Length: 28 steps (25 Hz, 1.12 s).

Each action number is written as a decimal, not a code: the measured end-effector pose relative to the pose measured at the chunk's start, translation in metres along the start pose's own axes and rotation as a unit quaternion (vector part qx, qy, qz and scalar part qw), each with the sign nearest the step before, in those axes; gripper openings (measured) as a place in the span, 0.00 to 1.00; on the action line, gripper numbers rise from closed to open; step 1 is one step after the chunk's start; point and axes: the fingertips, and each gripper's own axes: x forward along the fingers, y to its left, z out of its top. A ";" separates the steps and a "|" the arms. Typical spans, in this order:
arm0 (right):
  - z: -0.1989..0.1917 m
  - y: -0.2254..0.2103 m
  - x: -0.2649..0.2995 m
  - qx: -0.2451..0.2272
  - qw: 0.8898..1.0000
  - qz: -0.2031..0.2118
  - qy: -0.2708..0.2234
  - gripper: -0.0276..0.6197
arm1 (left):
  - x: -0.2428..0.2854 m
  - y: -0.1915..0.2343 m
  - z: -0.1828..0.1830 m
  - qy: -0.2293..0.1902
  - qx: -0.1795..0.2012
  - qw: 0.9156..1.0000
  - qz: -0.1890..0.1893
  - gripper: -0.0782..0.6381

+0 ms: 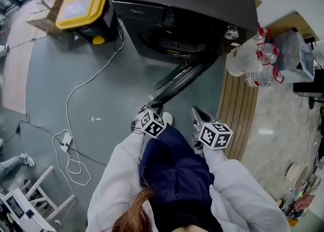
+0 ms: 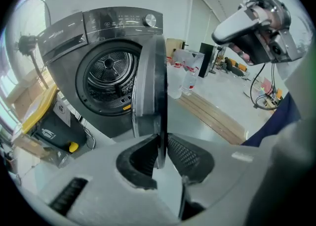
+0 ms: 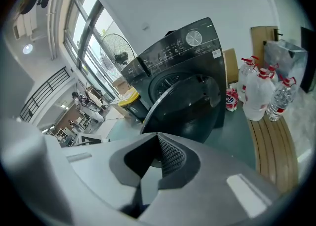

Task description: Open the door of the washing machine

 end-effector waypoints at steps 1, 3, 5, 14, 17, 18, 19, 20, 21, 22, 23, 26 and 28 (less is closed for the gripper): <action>-0.002 -0.003 -0.002 0.000 1.000 -0.001 -0.001 0.06 | 0.000 -0.006 0.000 -0.004 -0.006 1.000 0.003 0.20; -0.006 -0.008 -0.007 -0.002 1.000 -0.002 -0.003 0.06 | 0.002 -0.021 0.001 -0.013 -0.014 1.000 0.008 0.20; -0.013 -0.012 -0.013 -0.006 1.000 0.000 -0.004 0.06 | 0.004 -0.034 0.002 -0.020 -0.025 0.999 0.009 0.20; -0.049 -0.023 -0.064 -0.012 1.000 0.017 -0.017 0.06 | 0.013 -0.092 0.007 -0.031 -0.085 0.995 0.027 0.20; -0.055 -0.028 -0.086 0.009 0.999 0.011 -0.038 0.06 | 0.017 -0.106 0.011 -0.040 -0.099 0.994 0.034 0.21; -0.058 -0.031 -0.094 0.016 0.999 0.007 -0.043 0.06 | 0.017 -0.111 0.012 -0.040 -0.102 0.993 0.037 0.21; -0.061 -0.033 -0.103 0.021 0.999 0.003 -0.047 0.06 | 0.018 -0.115 0.012 -0.038 -0.106 0.993 0.039 0.21; -0.065 -0.035 -0.111 0.023 0.999 0.000 -0.049 0.06 | 0.018 -0.120 0.012 -0.036 -0.112 0.992 0.040 0.21; -0.068 -0.037 -0.119 0.025 0.998 -0.004 -0.050 0.06 | 0.019 -0.123 0.013 -0.034 -0.119 0.991 0.043 0.20; -0.071 -0.039 -0.127 0.025 0.998 -0.007 -0.051 0.06 | 0.020 -0.126 0.014 -0.033 -0.124 0.991 0.046 0.20; -0.072 -0.042 -0.135 0.026 0.998 -0.010 -0.053 0.06 | 0.022 -0.129 0.016 -0.031 -0.128 0.990 0.049 0.20; -0.081 -0.051 -0.161 0.030 0.998 -0.022 -0.052 0.06 | 0.025 -0.145 0.019 -0.024 -0.135 0.989 0.049 0.20; -0.089 -0.059 -0.175 0.037 0.998 -0.034 -0.048 0.06 | 0.027 -0.159 0.023 -0.022 -0.132 0.990 0.039 0.20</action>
